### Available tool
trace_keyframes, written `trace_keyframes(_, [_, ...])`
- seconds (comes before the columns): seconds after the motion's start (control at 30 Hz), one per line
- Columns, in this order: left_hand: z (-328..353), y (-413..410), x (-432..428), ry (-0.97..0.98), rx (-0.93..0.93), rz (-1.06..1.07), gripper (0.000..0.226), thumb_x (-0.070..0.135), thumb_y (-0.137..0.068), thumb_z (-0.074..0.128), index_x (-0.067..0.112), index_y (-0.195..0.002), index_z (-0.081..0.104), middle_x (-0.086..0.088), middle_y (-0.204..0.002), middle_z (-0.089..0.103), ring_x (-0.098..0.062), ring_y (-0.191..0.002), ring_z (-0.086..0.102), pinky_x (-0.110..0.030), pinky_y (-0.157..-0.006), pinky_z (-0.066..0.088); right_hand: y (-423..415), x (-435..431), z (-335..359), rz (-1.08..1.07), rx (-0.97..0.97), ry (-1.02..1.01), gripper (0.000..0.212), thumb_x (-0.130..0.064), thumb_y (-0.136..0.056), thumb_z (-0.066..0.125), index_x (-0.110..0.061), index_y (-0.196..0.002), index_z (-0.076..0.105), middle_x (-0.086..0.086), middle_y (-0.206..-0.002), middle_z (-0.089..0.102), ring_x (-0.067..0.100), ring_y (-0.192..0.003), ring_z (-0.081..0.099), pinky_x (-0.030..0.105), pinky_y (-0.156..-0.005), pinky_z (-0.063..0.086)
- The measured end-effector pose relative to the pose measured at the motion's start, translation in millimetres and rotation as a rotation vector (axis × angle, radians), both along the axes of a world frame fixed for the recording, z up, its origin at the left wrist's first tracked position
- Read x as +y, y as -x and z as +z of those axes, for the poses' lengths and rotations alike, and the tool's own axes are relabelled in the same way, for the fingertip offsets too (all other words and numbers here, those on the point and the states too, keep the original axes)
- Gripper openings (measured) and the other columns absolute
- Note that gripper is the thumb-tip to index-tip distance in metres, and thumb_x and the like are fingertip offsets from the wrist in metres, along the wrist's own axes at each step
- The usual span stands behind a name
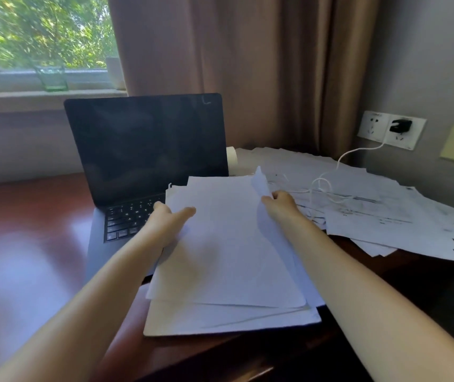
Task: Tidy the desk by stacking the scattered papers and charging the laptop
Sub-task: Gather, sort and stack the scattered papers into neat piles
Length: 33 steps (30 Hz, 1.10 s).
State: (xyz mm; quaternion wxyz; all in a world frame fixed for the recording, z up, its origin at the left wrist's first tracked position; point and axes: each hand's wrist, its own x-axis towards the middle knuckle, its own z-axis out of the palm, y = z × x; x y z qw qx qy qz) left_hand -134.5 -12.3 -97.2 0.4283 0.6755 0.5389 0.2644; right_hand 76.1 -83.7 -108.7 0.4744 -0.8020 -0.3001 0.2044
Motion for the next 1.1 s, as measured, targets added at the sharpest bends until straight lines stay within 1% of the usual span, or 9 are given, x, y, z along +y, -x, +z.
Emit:
trace_keyframes(0.1, [-2, 3, 1, 0.080, -0.142, 0.012, 0.051, 0.034, -0.088, 0.066, -0.001, -0.120, 0.045, -0.011, -0.095, 0.053, -0.024, -0.075, 0.054, -0.027, -0.060, 0.046, -2, -14, -4, 0.075, 0.134, -0.029, 0.056, -0.013, -0.093, 0.050, -0.010, -0.145, 0.027, 0.010, -0.141, 0.038, 0.028, -0.118, 0.048, 0.028, -0.079, 0.037])
trace_keyframes(0.17, [-1, 6, 1, 0.110, -0.168, -0.051, 0.036, 0.026, -0.087, 0.068, -0.004, -0.100, 0.054, -0.014, -0.080, 0.058, -0.026, -0.063, 0.056, -0.027, -0.053, 0.044, -7, -27, -5, 0.115, 0.175, -0.050, 0.052, -0.003, -0.091, 0.051, -0.003, -0.140, 0.034, 0.016, -0.139, 0.044, 0.027, -0.111, 0.051, 0.029, -0.081, 0.038])
trace_keyframes(0.27, [-2, 4, -2, 0.066, -0.115, -0.160, 0.019, 0.016, -0.086, 0.068, -0.003, -0.087, 0.063, -0.011, -0.069, 0.067, -0.023, -0.056, 0.064, -0.026, -0.053, 0.049, -9, -46, -3, 0.106, 0.172, -0.090, 0.021, 0.009, -0.087, 0.048, 0.004, -0.107, 0.055, 0.020, -0.102, 0.059, 0.025, -0.089, 0.053, 0.030, -0.073, 0.038])
trace_keyframes(0.43, [-6, -12, -16, -0.111, 0.023, -0.220, 0.034, 0.014, -0.080, 0.069, 0.008, -0.111, 0.056, -0.011, -0.109, 0.061, -0.026, -0.092, 0.063, -0.028, -0.062, 0.048, -6, -66, -5, 0.101, 0.175, -0.153, 0.029, 0.013, -0.086, 0.047, 0.009, -0.112, 0.058, 0.009, -0.090, 0.056, 0.022, -0.084, 0.052, 0.028, -0.070, 0.039])
trace_keyframes(0.67, [-22, -12, -23, -0.195, 0.127, -0.209, 0.030, 0.008, -0.074, 0.065, 0.009, -0.102, 0.053, -0.013, -0.111, 0.055, -0.027, -0.091, 0.057, -0.031, -0.061, 0.041, -3, -85, -11, -0.065, 0.499, -0.362, 0.023, 0.004, -0.083, 0.063, 0.005, -0.106, 0.060, 0.017, -0.096, 0.065, 0.025, -0.071, 0.062, 0.026, -0.056, 0.055])
trace_keyframes(0.77, [-25, -13, -32, -0.236, 0.172, -0.208, 0.032, 0.007, -0.076, 0.064, 0.008, -0.105, 0.051, -0.012, -0.114, 0.050, -0.028, -0.092, 0.054, -0.030, -0.059, 0.037, 2, -89, -8, -0.009, 0.317, -0.265, 0.017, 0.004, -0.084, 0.061, 0.001, -0.101, 0.061, 0.013, -0.095, 0.064, 0.026, -0.082, 0.062, 0.027, -0.063, 0.052])
trace_keyframes(0.9, [-25, -15, -34, -0.209, 0.139, -0.224, 0.051, 0.011, -0.074, 0.069, 0.004, -0.119, 0.047, -0.012, -0.126, 0.049, -0.028, -0.098, 0.056, -0.032, -0.067, 0.043, 5, -98, 5, 0.055, -0.154, -0.307, 0.011, 0.005, -0.084, 0.052, 0.006, -0.083, 0.063, 0.009, -0.074, 0.059, 0.020, -0.067, 0.056, 0.024, -0.055, 0.043])
trace_keyframes(1.0, [-15, -21, -37, -0.166, -0.019, -0.203, 0.069, 0.027, -0.068, 0.079, 0.009, -0.125, 0.044, -0.007, -0.126, 0.051, -0.024, -0.106, 0.057, -0.035, -0.083, 0.049, 4, -105, 21, 0.054, -0.089, -0.547, 0.025, 0.006, -0.086, 0.056, -0.016, -0.076, 0.063, -0.006, -0.068, 0.064, 0.003, -0.059, 0.060, 0.017, -0.054, 0.049])
trace_keyframes(1.1, [-2, -32, -38, 0.085, -0.393, -0.292, 0.068, 0.026, -0.064, 0.083, 0.009, -0.121, 0.053, -0.009, -0.116, 0.066, -0.023, -0.096, 0.067, -0.038, -0.080, 0.056, -10, -109, 31, 0.004, 0.045, -0.709, 0.023, 0.010, -0.085, 0.057, -0.012, -0.084, 0.063, -0.012, -0.065, 0.067, -0.004, -0.056, 0.062, 0.013, -0.055, 0.050])
